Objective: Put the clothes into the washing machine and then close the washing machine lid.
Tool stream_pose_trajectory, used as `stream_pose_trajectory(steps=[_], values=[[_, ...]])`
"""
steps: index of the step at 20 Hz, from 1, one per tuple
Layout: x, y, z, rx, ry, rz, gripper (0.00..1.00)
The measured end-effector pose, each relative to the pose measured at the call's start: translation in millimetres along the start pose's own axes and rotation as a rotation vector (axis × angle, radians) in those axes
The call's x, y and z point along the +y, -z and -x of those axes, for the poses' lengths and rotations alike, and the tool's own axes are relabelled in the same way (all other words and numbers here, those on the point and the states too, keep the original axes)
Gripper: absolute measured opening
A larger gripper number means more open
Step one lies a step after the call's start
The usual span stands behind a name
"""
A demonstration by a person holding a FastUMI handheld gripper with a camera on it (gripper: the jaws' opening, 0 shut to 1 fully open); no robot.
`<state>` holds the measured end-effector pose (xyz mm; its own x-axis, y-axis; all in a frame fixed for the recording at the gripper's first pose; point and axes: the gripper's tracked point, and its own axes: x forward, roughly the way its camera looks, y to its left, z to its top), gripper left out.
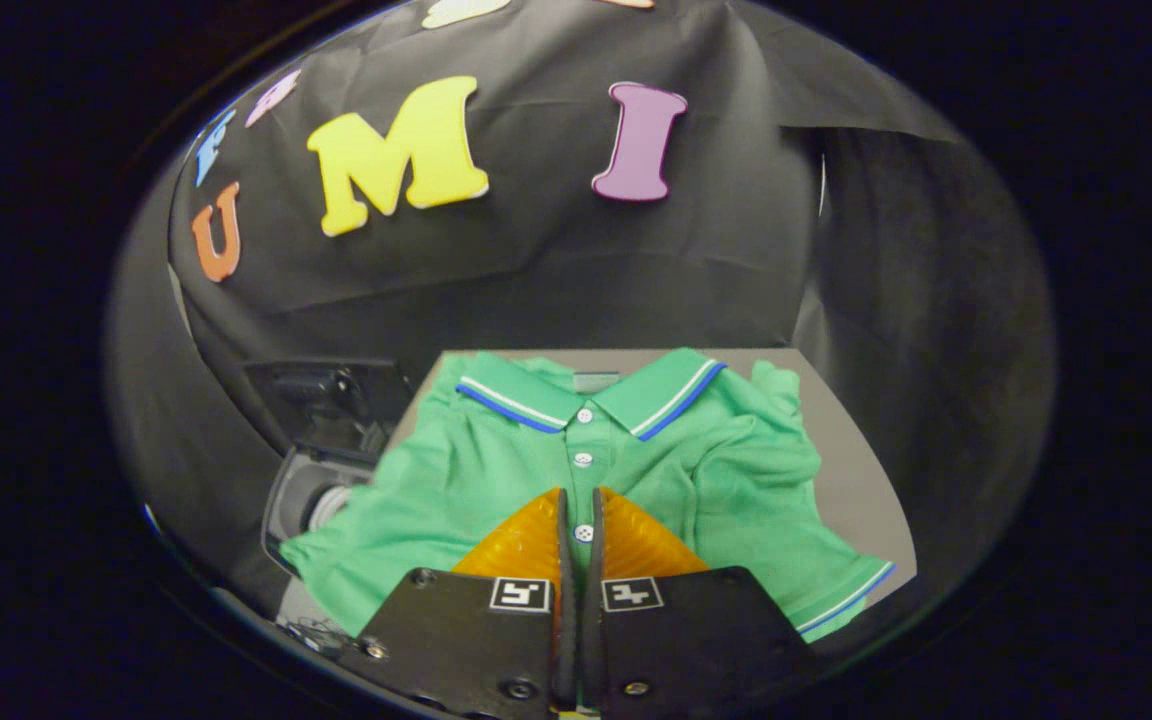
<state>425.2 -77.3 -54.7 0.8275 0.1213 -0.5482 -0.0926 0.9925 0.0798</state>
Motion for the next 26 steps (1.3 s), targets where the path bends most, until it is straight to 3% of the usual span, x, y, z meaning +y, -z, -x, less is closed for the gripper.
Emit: stream_pose_trajectory(steps=[9, 26], values=[[65, -50, 45, -0.093, -0.179, -0.066, 0.06], [265, -81, 64, -0.089, -0.501, 0.084, 0.06]])
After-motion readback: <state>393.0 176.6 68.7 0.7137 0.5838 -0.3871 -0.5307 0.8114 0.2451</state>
